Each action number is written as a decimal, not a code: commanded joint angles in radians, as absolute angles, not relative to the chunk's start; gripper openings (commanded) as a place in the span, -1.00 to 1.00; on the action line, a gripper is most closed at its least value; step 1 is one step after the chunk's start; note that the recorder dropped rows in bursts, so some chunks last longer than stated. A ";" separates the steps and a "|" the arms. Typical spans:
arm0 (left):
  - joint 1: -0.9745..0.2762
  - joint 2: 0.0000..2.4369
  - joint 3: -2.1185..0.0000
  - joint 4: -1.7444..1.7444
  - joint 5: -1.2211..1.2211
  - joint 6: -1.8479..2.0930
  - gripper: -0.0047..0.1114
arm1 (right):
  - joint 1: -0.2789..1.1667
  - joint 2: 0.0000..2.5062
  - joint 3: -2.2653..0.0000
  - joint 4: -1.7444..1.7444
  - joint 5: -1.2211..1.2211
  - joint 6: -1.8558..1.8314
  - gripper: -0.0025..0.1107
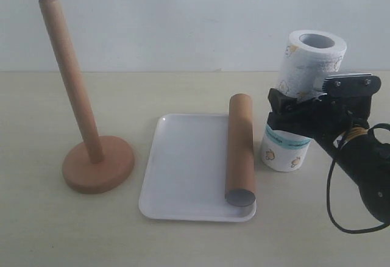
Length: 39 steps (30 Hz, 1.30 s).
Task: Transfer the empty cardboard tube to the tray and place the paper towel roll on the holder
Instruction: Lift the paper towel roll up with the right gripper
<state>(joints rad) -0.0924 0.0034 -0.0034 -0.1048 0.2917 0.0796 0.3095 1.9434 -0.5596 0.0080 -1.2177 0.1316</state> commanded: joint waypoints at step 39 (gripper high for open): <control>-0.091 0.000 0.000 -0.104 0.292 0.077 -0.85 | 0.515 1.088 -0.992 -0.840 -0.524 0.905 -0.96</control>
